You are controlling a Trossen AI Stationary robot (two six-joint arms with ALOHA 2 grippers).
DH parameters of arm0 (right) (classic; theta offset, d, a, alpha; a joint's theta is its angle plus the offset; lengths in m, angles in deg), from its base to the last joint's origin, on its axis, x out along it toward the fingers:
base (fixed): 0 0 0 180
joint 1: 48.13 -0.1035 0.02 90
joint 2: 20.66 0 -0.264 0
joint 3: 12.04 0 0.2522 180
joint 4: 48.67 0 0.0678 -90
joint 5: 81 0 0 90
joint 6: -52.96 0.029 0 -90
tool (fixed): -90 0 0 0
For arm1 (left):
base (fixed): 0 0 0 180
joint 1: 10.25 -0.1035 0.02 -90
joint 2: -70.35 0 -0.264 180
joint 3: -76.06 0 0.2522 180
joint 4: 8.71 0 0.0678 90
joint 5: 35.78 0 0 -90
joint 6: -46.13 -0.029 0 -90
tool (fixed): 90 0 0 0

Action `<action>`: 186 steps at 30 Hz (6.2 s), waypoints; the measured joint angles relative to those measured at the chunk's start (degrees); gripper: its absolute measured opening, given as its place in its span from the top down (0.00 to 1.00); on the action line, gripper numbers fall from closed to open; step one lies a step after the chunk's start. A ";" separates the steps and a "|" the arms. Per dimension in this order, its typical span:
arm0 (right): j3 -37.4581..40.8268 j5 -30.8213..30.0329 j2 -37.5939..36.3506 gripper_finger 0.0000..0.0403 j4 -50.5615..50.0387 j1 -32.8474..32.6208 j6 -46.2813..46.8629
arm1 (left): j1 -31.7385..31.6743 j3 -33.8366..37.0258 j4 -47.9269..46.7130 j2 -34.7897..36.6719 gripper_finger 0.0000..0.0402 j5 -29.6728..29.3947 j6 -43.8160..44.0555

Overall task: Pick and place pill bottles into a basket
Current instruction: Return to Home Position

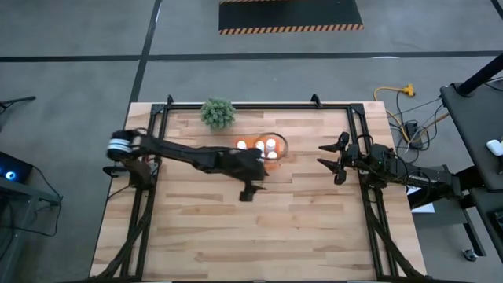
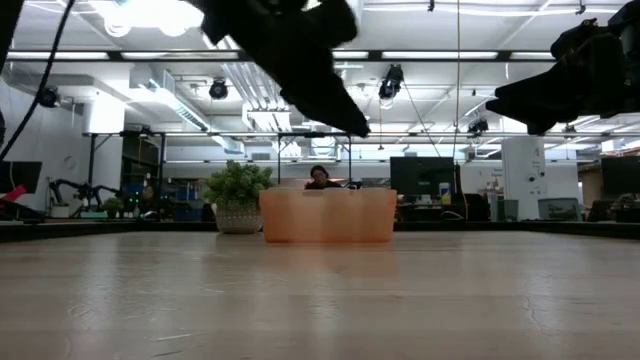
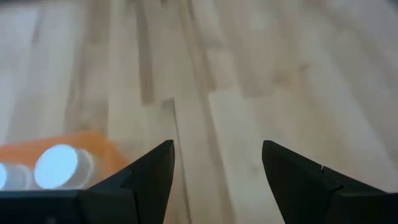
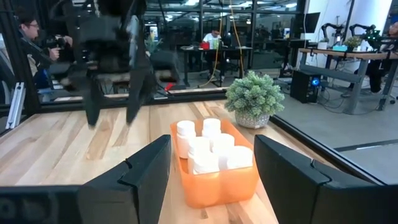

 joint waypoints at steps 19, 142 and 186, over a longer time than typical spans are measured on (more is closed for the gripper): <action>0.00 -0.01 -0.02 0.46 0.00 -0.01 0.00 | -13.91 53.67 45.82 41.59 0.44 19.02 6.21; -0.02 -0.02 -0.02 0.46 -0.02 0.00 0.00 | -3.09 71.08 16.31 84.66 0.44 -3.51 2.51; -0.02 0.00 -0.02 0.46 -0.02 0.00 0.01 | -3.12 71.08 16.27 84.74 0.44 -3.52 2.51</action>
